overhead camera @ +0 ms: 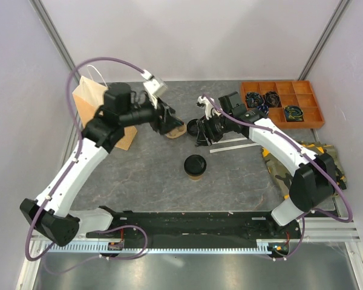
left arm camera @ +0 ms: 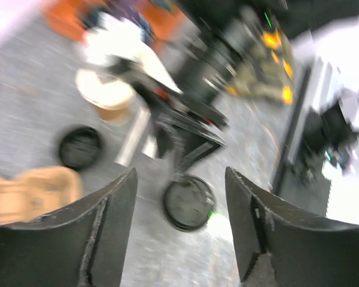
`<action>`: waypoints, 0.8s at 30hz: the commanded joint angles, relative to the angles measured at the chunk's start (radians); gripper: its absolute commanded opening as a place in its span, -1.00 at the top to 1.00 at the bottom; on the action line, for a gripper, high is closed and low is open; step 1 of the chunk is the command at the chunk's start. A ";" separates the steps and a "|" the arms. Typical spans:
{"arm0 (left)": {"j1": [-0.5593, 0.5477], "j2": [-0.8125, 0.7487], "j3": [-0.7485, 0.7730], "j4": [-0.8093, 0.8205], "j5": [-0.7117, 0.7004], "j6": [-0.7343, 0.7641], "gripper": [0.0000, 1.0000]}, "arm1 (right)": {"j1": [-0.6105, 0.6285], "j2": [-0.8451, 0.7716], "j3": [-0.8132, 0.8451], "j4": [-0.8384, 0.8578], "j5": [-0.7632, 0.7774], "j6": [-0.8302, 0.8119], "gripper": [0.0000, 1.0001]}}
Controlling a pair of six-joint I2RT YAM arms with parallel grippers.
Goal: Pack the takeout coffee
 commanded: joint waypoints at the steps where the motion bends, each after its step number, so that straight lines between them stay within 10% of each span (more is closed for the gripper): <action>1: 0.153 -0.033 0.141 -0.037 0.068 -0.067 -0.42 | 0.000 -0.031 0.053 -0.042 0.072 -0.066 -0.22; 9: 0.363 -0.133 0.130 -0.054 0.035 -0.117 -0.44 | 0.000 0.010 -0.008 -0.138 0.074 -0.159 -0.25; 24: 0.396 -0.153 0.066 -0.002 0.068 -0.213 -0.44 | 0.006 0.061 -0.064 -0.069 0.031 -0.094 -0.05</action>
